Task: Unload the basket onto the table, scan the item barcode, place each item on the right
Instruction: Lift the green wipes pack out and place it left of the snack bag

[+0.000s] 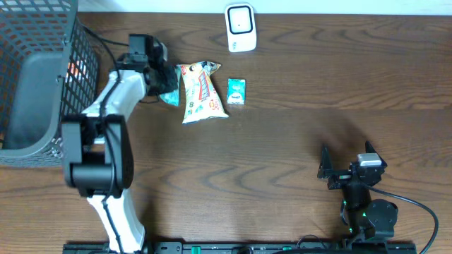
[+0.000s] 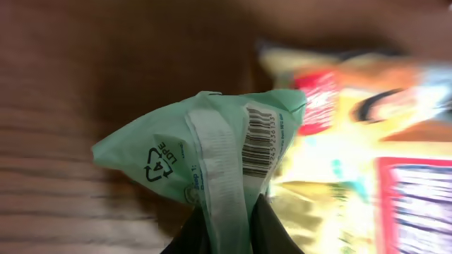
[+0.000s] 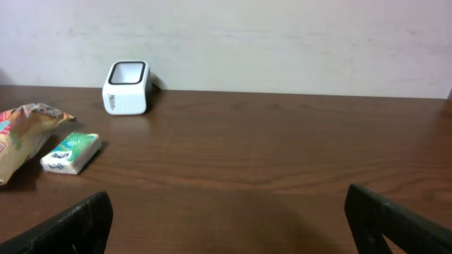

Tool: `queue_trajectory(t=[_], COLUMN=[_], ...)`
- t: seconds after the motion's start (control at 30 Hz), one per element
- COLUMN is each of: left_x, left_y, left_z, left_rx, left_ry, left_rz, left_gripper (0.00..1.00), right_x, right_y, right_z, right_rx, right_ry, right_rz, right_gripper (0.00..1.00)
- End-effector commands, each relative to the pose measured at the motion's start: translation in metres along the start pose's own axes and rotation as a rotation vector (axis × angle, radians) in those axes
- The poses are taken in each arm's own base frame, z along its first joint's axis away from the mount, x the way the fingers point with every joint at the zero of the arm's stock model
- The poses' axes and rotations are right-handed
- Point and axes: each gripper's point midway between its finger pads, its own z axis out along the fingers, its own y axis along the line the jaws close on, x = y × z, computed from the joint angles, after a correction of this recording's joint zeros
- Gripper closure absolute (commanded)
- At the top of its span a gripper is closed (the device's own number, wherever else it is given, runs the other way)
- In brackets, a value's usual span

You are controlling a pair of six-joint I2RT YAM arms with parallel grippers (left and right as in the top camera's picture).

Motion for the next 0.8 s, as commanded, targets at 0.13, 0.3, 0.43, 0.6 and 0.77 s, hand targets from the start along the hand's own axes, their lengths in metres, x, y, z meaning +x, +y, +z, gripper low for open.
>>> queue_trajectory(t=[0.13,0.3,0.43,0.6,0.77], left_x=[0.016,0.016,0.015,0.002,-0.014], left_y=[-0.001,-0.019,-0.027,-0.028,-0.026], left_z=[0.028,0.030,0.030,0.018,-0.008], left_rx=[-0.015,0.024,0.030,0.035,0.030], left_ry=[0.061,0.052,0.042,0.001,-0.053], left_rz=[0.028,0.057,0.075,0.076,0.068], left_gripper=[0.92,0.92,0.92,0.93,0.92], right_x=[0.000,0.000,0.000,0.000,0.000], right_y=[0.001,0.001,0.001,0.001,0.001], right_z=[0.000,0.000,0.000,0.000,0.000], right_rx=[-0.005,-0.005,-0.005,-0.005,-0.005], right_ry=[0.000,0.000,0.000,0.000,0.000], right_rz=[0.000,0.000,0.000,0.000,0.000], right_gripper=[0.01,0.01,0.01,0.01,0.01])
